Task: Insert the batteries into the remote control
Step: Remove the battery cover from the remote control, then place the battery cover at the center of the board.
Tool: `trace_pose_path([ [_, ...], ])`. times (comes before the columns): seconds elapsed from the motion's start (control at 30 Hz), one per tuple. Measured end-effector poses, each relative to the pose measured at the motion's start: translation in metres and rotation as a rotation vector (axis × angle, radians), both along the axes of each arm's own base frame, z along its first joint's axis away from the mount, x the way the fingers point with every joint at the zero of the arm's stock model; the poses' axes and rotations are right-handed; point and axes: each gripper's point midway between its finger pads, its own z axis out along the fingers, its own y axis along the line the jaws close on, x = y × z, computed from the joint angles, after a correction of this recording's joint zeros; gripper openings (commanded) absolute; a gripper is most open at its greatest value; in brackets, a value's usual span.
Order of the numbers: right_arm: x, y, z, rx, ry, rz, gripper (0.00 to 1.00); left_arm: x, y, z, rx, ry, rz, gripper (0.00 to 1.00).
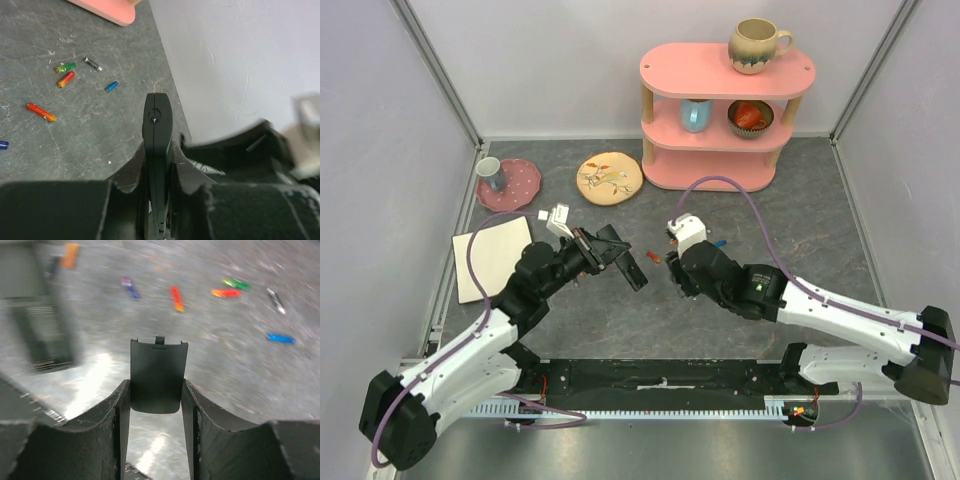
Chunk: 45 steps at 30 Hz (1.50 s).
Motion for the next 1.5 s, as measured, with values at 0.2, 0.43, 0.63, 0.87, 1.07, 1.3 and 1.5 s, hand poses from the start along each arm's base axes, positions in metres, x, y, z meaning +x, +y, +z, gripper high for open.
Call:
trace_pose_path([
  [0.2, 0.044, -0.085, -0.083, -0.181, 0.137, -0.287, 0.45, -0.019, 0.018, 0.02, -0.041, -0.078, 0.012, 0.02],
  [0.43, 0.051, -0.097, -0.143, -0.299, 0.278, -0.325, 0.44, -0.04, 0.03, -0.008, -0.035, -0.065, 0.002, 0.02],
  [0.63, 0.061, -0.099, -0.179, -0.323, 0.354, -0.367, 0.45, -0.05, 0.036, -0.03, -0.021, -0.039, 0.002, 0.02],
  [0.87, 0.078, -0.083, -0.181, -0.267, 0.344, -0.391, 0.7, -0.052, 0.037, -0.026, -0.032, -0.055, -0.001, 0.02],
  [1.07, 0.08, -0.082, -0.179, -0.247, 0.344, -0.407, 0.9, -0.053, 0.038, -0.024, -0.037, -0.062, -0.001, 0.02],
  [1.3, 0.08, -0.097, -0.157, -0.264, 0.297, -0.45, 0.91, -0.054, 0.038, -0.026, -0.039, -0.064, -0.002, 0.02],
  [1.5, 0.115, -0.117, -0.116, -0.224, 0.16, -0.584, 0.89, -0.057, 0.037, -0.028, -0.067, -0.091, -0.019, 0.02],
])
